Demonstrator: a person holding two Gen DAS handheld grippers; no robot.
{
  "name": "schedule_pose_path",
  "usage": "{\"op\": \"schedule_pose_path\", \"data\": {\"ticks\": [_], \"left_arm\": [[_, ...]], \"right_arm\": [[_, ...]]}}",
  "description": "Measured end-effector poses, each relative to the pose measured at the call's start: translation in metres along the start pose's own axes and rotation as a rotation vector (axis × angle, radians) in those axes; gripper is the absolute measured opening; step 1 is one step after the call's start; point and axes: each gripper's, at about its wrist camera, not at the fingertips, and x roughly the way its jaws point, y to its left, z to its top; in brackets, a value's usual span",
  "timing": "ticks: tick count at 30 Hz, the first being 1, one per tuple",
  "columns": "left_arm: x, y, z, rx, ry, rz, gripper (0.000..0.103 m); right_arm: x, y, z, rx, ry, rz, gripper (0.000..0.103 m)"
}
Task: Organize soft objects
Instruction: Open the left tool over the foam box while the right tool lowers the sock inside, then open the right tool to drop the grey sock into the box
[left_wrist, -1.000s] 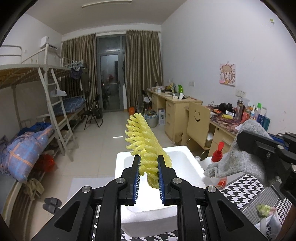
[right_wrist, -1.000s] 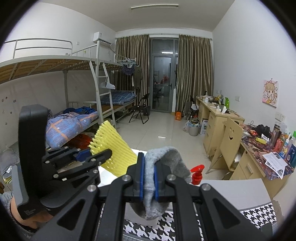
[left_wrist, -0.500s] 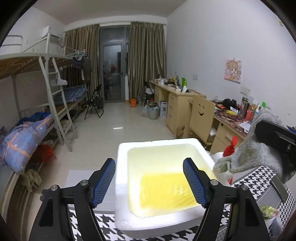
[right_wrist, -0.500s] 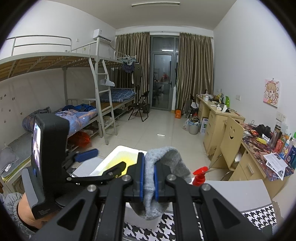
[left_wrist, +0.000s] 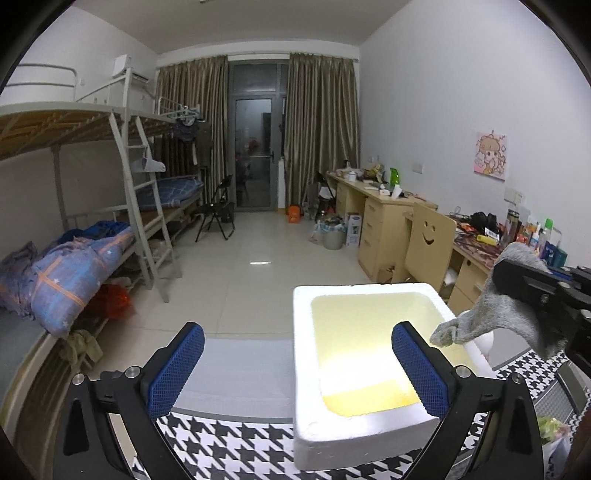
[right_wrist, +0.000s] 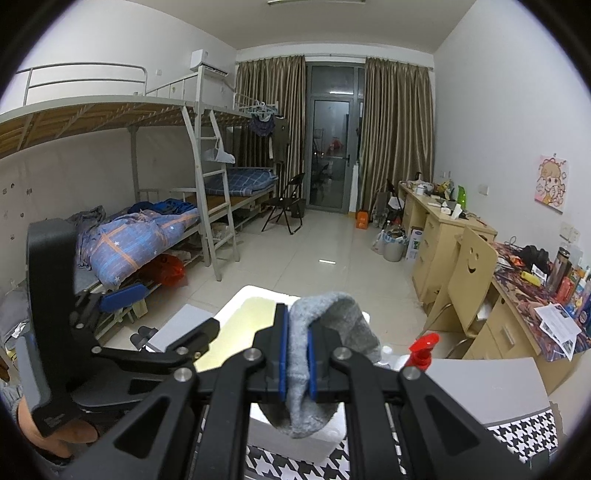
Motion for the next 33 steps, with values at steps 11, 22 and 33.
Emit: {"op": "schedule_pose_path", "data": {"ticks": [11,22,33], "left_arm": [[-0.005,0.017,-0.002,-0.007,-0.012,0.031,0.102],[-0.005,0.020,-0.003,-0.007,-0.012,0.024,0.102],[-0.010,0.018,-0.005,-0.006,-0.013,0.015,0.102]], "right_arm": [[0.025,0.001,-0.002,-0.012,0.046,0.023,0.012],[0.055,0.001,-0.007,-0.013,0.144,0.003,0.035],[0.038,-0.001,-0.007,-0.002,0.119,-0.018,0.061]]}}
